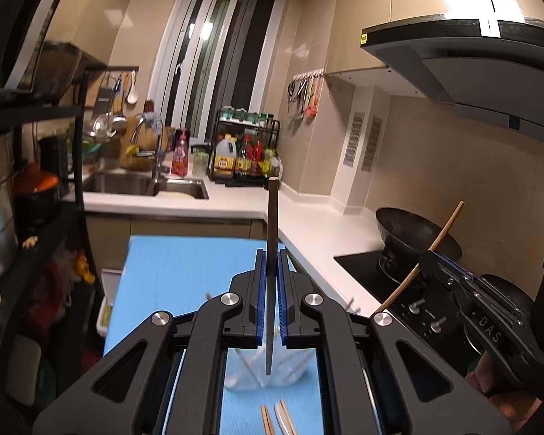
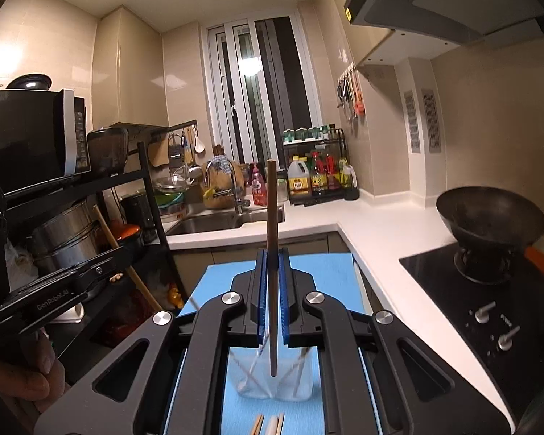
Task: Organize utensils
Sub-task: 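Lower the chopstick into the clear holder with left tool while right tool lowers its chopstick in, then open both tools to release the chopsticks and move back over the cloth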
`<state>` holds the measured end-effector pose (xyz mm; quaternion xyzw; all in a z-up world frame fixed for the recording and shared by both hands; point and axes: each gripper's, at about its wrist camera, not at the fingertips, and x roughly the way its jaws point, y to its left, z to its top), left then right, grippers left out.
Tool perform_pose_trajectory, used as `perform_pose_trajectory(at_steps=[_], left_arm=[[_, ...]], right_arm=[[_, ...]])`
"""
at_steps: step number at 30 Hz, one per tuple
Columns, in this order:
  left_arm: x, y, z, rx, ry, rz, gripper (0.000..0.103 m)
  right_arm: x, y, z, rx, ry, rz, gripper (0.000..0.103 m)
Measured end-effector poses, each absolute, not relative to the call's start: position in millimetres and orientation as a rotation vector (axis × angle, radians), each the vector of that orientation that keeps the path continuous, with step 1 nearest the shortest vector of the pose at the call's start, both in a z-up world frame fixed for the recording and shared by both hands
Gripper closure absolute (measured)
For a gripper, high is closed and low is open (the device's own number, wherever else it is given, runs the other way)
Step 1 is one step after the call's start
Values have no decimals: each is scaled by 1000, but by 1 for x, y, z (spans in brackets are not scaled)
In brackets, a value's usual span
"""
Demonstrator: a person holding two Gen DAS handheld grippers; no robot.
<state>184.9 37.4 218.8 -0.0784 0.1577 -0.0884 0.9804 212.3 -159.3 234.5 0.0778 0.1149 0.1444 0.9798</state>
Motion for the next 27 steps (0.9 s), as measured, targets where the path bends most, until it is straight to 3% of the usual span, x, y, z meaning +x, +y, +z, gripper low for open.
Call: perform_pose_trajectory(at_steps=[5,13,14,15,16,18,20,27], left_arm=[[213,26,220,-121,295,-159,97],[257,11,158,-78,464,-159,97],[261,9,151,-71,491,-167,97],[263,7,146,-64,517,-177,97],[266,4,142,-55,545,-189,95],[265,3,141,-44,562,-197,79],[253,9,150,-45,518,-191,70],[200,32,157,-89,425,-152,70]], right_arm=[[242,-151,227,126,233,280,96],[279,-133,168,82,393,333,96],[281,-129,162,70,423,349,94],[281,-127,159,53,440,347,85],[280,-126,158,43,445,333,75],[274,-132,159,47,440,310,67],[264,-144,160,74,433,293,67],[209,-174,148,123,410,255,67]])
